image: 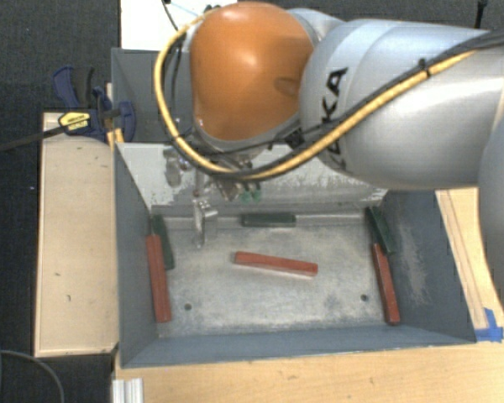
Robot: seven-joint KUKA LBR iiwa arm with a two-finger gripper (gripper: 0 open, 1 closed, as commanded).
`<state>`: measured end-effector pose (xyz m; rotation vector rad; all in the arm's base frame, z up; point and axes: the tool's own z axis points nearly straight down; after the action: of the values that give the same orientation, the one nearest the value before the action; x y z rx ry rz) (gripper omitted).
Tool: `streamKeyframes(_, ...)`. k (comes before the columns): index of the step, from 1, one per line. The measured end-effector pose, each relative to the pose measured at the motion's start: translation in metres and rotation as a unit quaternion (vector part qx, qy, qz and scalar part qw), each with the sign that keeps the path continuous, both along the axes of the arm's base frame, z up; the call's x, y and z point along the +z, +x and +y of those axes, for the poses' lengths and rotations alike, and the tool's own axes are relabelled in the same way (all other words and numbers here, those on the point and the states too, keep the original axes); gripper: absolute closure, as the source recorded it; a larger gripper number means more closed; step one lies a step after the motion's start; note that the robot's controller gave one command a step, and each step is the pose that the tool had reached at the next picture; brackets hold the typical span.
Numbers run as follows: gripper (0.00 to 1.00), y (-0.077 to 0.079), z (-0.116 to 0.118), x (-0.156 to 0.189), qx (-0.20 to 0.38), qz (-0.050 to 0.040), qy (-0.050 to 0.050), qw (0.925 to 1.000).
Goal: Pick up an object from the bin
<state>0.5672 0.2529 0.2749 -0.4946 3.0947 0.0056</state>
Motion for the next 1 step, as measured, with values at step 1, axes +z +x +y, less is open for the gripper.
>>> streamKeyframes(1, 0.0, 0.0058, -0.0462, -0.1722, 0.215, 0.0046, -0.003, 0.9766)
